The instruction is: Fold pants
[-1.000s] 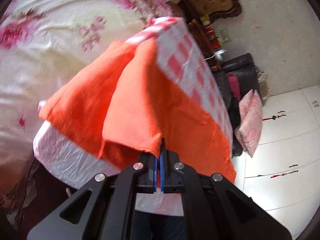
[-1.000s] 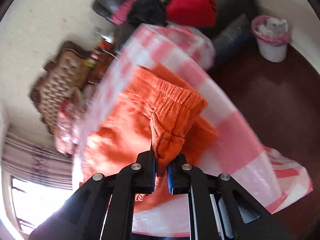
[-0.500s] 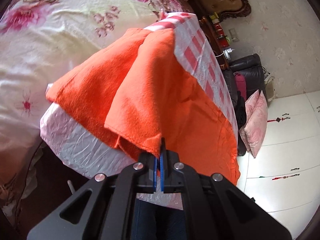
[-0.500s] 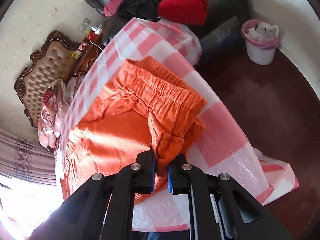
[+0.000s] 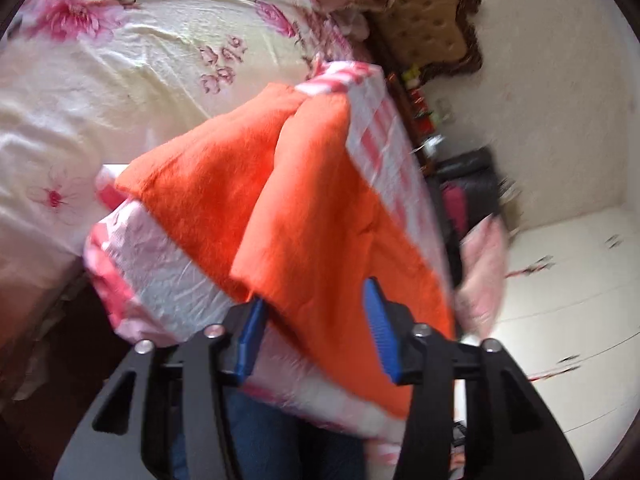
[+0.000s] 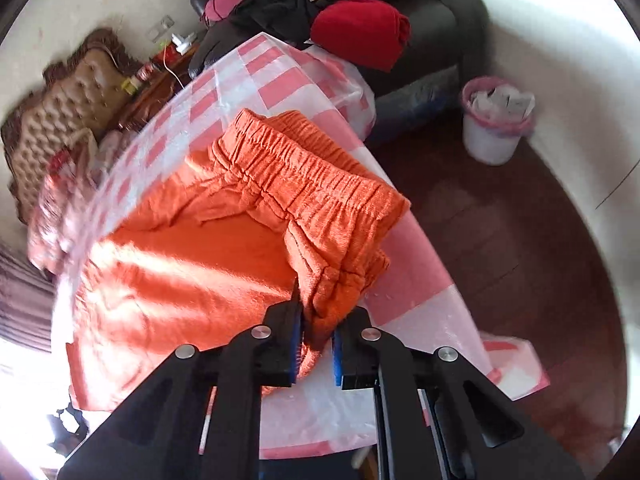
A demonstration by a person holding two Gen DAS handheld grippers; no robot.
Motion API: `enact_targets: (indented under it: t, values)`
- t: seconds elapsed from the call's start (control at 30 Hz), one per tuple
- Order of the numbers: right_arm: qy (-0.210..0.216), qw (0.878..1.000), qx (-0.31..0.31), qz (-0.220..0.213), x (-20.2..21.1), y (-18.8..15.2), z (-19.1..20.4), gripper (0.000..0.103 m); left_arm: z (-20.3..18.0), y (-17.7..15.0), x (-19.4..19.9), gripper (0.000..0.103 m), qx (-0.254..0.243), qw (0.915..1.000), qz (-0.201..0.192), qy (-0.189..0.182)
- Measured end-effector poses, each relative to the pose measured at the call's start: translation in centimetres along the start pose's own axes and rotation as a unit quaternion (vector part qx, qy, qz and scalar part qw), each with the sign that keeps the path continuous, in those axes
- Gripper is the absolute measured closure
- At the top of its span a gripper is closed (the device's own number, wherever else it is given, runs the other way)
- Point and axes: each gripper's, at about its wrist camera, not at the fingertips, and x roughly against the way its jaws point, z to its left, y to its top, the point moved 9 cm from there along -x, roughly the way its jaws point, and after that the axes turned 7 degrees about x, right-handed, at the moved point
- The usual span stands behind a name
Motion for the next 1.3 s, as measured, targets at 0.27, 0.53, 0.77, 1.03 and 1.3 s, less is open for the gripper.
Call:
enact_targets:
  t: [0.27,0.53,0.77,1.03,1.3]
  values:
    - [-0.040,0.999,0.015,0.000,-0.4,-0.2,0.3,0.096,-3.3,5.4,2.1,0.055,0.015,0.9941,-0.049,-0.096]
    - [-0.044,0.999,0.011,0.000,-0.2,-0.5,0.2,0.096,-0.2,7.0,4.4,0.063,-0.006,0.9914,-0.123,0.044]
    - [-0.045,0.999,0.020,0.002,-0.2,-0.4,0.2,0.096,1.2,8.5,3.7,0.064,-0.003,0.9957,-0.092,-0.010]
    - [-0.054,0.998,0.019,0.002,-0.2,-0.5,0.3,0.096,-2.5,11.5,-4.4,0.072,-0.105,0.9921,-0.009,0.068]
    - [-0.057,0.998,0.023,0.005,-0.3,-0.4,0.4,0.096,-8.3,-1.3,-9.8,0.077,-0.451,0.8675,0.026,0.209]
